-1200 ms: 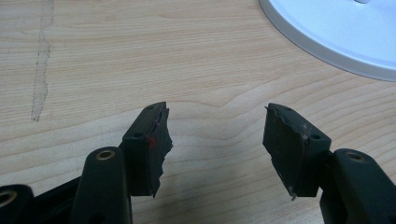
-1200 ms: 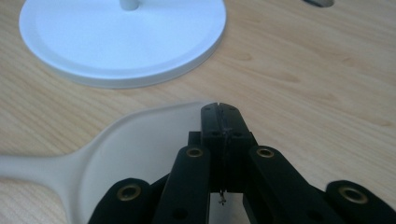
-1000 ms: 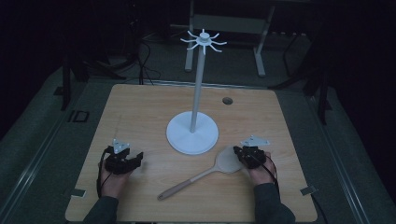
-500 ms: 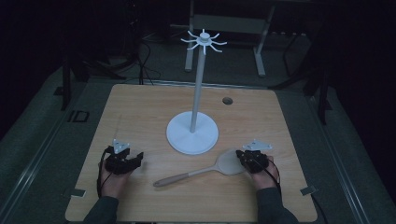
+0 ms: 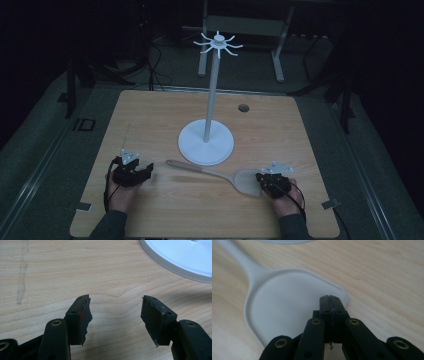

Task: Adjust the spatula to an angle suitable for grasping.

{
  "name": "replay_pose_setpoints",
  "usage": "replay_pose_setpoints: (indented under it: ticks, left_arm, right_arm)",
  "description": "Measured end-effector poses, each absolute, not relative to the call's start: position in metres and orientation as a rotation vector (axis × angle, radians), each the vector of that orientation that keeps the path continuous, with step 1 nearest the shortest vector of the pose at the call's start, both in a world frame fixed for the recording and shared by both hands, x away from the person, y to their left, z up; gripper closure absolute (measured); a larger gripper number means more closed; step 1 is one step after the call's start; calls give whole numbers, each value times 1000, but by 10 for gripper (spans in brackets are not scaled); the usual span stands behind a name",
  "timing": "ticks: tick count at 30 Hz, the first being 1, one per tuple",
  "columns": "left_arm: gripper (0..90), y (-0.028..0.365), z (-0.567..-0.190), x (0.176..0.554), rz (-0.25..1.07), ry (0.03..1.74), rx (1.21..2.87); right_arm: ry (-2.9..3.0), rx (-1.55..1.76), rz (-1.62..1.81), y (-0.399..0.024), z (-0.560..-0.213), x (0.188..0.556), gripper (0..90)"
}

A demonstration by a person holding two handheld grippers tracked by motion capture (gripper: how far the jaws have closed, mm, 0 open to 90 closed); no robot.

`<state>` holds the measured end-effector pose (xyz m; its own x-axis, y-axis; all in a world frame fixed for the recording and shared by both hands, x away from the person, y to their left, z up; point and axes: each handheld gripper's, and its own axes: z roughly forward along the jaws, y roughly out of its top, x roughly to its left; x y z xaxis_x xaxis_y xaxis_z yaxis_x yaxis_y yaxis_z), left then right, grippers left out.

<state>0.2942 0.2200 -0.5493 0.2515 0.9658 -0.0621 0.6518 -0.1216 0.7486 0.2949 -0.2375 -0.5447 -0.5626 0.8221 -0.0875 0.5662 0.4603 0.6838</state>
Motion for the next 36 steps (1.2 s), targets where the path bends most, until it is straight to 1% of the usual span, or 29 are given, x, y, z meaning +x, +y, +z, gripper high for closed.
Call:
replay_pose_setpoints:
  ticks: [9,18,26,29,30,32,36]
  left_arm:
    - [409,220,-549,294,597,1474,1855]
    - [409,220,-549,294,596,1475,1855]
    - [409,220,-549,294,596,1474,1858]
    - [409,221,-549,294,596,1476,1854]
    - [409,221,-549,294,597,1474,1854]
    - [409,221,-549,294,595,1474,1855]
    - [409,221,-549,294,595,1473,1855]
  right_arm:
    - [2336,1112,845,-233,-539,274,896]
    - [2351,1070,869,-227,-530,266,896]
    - [2391,1005,883,-206,-520,280,851]
    - [2448,962,870,-187,-514,298,806]
    - [2448,962,870,-187,-514,298,806]
    - [2514,950,860,-175,-515,313,781]
    - [2567,932,839,-162,-517,323,754]
